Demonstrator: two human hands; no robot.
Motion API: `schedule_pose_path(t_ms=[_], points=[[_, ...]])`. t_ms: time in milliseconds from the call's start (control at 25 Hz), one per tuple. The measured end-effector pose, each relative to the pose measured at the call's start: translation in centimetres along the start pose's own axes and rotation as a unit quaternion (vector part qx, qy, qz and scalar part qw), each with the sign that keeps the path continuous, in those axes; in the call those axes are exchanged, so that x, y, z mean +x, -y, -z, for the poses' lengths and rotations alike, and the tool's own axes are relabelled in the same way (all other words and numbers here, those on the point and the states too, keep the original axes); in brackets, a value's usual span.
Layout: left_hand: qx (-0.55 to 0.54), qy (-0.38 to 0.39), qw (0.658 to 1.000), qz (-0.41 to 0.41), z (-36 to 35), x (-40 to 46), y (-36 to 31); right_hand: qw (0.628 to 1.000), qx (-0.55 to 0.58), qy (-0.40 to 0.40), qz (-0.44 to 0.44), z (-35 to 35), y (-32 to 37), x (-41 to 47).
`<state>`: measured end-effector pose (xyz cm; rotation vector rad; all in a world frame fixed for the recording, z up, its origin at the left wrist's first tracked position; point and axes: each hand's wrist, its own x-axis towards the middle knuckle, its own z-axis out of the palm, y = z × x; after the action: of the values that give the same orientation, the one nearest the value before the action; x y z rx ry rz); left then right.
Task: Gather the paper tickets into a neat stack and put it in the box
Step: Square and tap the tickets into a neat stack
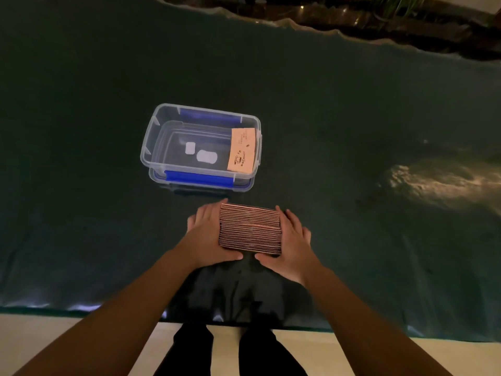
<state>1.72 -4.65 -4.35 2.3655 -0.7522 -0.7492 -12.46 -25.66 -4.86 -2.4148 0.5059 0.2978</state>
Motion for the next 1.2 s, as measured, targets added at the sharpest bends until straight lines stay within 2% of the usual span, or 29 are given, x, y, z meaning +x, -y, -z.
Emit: schedule_pose_path(t_ms=[320,480,720,1080,1200], points=[[0.002,-0.045,0.998,-0.032,-0.2,1.6,-1.4,0.995,0.061,-0.060,-0.048,1.1,-0.5,0.6],[0.041,0.002,0.999,-0.011,-0.6,2.6,-1.6,0.998,0.020,-0.023,-0.059,1.6,-0.6,1.2],[0.033,-0.016,0.999,-0.012,-0.8,2.6,-1.3,0.999,0.007,-0.032,-0.019,1.9,-1.1,1.3],[0.093,-0.008,0.996,-0.016,-1.0,2.5,-1.2,0.999,0.016,-0.014,-0.044,1.3,-1.5,1.3],[0.083,-0.008,0.996,-0.013,-0.9,2.5,-1.5,0.999,0.018,-0.013,-0.037,1.5,-1.4,1.3]])
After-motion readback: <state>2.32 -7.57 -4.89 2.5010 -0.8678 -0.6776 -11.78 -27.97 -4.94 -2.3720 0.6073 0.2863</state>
